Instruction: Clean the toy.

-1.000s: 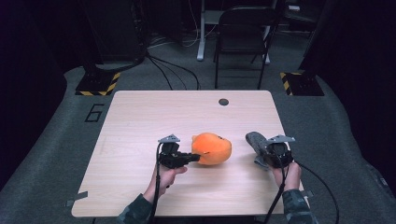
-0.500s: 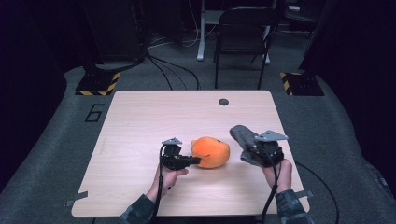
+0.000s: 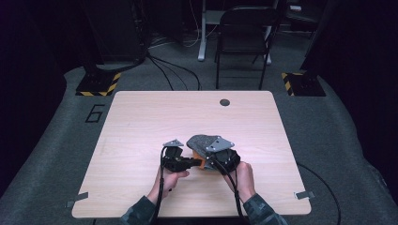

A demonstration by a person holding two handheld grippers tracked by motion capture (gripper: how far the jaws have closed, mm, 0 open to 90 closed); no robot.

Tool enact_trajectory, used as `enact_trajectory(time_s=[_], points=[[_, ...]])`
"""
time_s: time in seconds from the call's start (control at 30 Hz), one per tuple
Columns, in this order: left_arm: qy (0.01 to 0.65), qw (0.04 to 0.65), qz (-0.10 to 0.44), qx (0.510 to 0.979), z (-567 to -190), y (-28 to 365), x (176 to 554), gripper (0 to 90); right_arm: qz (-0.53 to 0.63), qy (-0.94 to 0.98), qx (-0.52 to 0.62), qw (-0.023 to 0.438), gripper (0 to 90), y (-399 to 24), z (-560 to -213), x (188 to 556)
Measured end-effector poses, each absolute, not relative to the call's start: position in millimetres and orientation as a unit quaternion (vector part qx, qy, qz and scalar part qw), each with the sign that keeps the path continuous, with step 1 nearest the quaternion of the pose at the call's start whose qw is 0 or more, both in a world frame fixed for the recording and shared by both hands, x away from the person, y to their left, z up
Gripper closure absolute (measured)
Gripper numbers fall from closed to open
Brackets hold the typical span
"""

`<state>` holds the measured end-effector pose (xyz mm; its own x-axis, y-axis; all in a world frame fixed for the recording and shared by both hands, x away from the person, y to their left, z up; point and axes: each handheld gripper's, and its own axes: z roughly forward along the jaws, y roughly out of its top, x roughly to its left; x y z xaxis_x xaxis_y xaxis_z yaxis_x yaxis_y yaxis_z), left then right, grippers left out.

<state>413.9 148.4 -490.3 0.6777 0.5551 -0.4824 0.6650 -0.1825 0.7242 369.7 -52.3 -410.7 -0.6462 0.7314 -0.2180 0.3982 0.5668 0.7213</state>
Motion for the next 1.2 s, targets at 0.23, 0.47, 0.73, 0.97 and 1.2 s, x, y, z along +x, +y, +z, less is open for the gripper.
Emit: enact_trajectory(time_s=[0.23, 0.47, 0.73, 0.97, 1.2], points=[[0.393, 0.502, -0.056, 0.768, -489.9, 147.0, 413.8, 84.1, 0.314, 0.838, 0.359, 0.265, 75.0, -77.6, -414.9, 378.5], [0.389, 0.502, -0.058, 0.77, -490.1, 144.6, 413.5, 84.1, 0.287, 0.815, 0.439, 0.245, 75.0, -123.1, -442.1, 407.6], [0.385, 0.506, -0.054, 0.77, -489.6, 143.6, 413.2, 84.0, 0.255, 0.812, 0.48, 0.213, 74.8, -146.9, -471.4, 427.8], [0.382, 0.505, -0.053, 0.772, -489.6, 142.9, 412.9, 84.0, 0.336, 0.803, 0.429, 0.242, 74.7, -130.4, -408.0, 396.1], [0.379, 0.504, -0.05, 0.774, -489.9, 143.0, 412.3, 84.0, 0.35, 0.843, 0.338, 0.231, 74.2, -70.6, -399.5, 366.0]])
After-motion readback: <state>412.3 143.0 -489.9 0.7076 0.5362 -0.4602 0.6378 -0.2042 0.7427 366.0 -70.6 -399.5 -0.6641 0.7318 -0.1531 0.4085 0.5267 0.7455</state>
